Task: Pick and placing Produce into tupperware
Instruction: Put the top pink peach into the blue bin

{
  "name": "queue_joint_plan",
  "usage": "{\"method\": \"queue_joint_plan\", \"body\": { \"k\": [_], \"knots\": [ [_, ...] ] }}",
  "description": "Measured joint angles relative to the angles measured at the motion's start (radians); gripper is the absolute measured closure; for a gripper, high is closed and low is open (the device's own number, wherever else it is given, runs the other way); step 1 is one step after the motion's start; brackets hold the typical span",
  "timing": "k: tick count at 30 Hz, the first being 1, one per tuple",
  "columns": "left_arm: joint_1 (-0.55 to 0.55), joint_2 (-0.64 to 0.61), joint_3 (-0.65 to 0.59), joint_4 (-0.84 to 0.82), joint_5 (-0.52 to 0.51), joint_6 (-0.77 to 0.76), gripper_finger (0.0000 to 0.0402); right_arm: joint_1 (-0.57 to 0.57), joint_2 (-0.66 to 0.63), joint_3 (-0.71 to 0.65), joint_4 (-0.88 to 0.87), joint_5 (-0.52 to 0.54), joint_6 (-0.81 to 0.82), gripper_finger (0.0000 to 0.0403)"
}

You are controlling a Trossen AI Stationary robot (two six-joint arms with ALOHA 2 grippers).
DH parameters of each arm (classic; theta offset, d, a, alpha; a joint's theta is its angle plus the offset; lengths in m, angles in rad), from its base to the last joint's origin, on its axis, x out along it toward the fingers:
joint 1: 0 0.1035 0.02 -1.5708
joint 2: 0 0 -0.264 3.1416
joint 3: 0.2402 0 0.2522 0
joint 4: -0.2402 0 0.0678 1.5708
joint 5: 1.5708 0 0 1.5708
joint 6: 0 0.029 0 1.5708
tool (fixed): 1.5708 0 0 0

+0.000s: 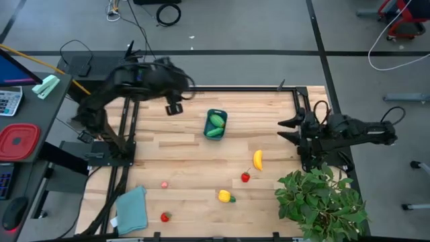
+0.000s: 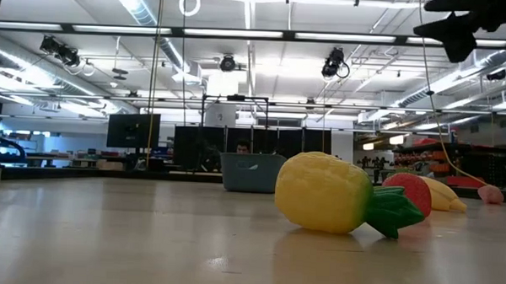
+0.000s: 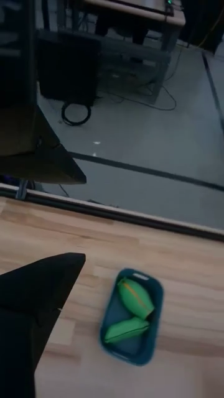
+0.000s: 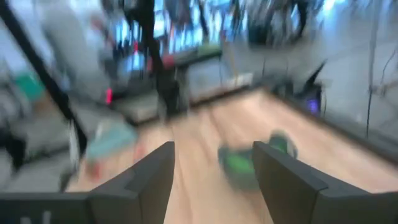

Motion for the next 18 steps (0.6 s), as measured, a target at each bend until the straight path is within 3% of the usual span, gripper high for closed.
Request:
{"method": "queue_joint_plan", "body": {
  "k": [6, 10, 18],
  "knots": [
    [0.023, -0.094, 0.000, 0.000, -0.001, -0.012, 0.0199, 0.000, 0.247, 0.237, -0.430, -0.025, 0.025, 0.0187],
    [0.059, -0.118, 0.000, 0.000, 0.001, -0.038, 0.0200, -0.001, 0.443, 0.341, -0.600, -0.014, 0.178, 0.0194],
    [0.129, -0.122, -0.019, 0.000, 0.001, -0.005, 0.0213, -0.001, 0.772, 0.346, -0.836, -0.018, 0.462, 0.0199]
  ]
}}
